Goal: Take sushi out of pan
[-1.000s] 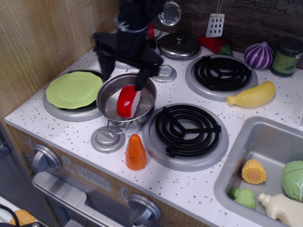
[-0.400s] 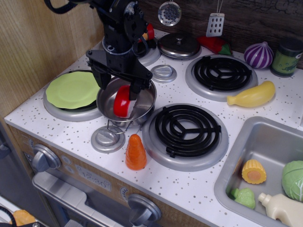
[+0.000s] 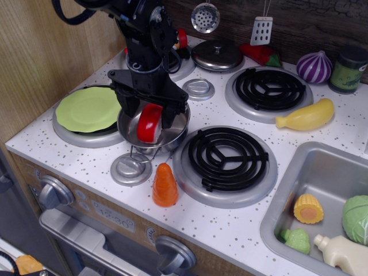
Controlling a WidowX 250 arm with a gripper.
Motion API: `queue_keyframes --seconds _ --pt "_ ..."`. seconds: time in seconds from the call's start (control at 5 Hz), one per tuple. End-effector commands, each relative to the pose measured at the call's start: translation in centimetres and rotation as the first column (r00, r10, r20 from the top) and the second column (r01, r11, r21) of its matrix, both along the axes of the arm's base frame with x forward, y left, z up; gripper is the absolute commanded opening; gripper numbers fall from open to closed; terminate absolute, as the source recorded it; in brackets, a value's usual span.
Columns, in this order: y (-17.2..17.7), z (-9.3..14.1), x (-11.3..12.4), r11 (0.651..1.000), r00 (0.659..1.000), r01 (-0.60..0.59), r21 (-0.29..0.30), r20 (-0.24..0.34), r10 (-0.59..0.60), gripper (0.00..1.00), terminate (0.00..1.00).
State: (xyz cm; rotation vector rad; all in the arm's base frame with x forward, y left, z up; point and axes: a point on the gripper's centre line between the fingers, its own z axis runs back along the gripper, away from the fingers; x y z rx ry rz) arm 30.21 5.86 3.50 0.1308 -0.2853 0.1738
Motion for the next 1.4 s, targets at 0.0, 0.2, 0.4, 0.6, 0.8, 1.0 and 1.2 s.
queue_keyframes --seconds 0.0,0.2,0.4,0.6,0.8,1.0,1.2 --pt "0.1 -0.5 0.5 1.000 1.000 -0.004 -0.011 0.027 0.004 0.00 0.00" --pt "0.2 -0.1 0.7 1.000 1.000 -0.008 0.002 0.019 0.008 0.00 0.00" --pt "1.3 2.4 0.2 0.998 1.000 -0.024 0.064 -0.005 0.025 0.00 0.00" --pt "3.7 5.7 -0.2 0.991 0.998 0.014 0.134 -0.067 -0.005 0.00 0.00" --pt "6.3 7.6 -0.2 0.981 0.996 0.058 0.186 -0.081 -0.043 0.00 0.00" --pt "9.2 7.1 -0.3 0.979 0.991 0.113 0.172 -0.091 -0.098 0.00 0.00" --pt "10.0 5.2 -0.5 0.982 0.987 0.145 0.117 -0.081 -0.136 0.00 0.00"
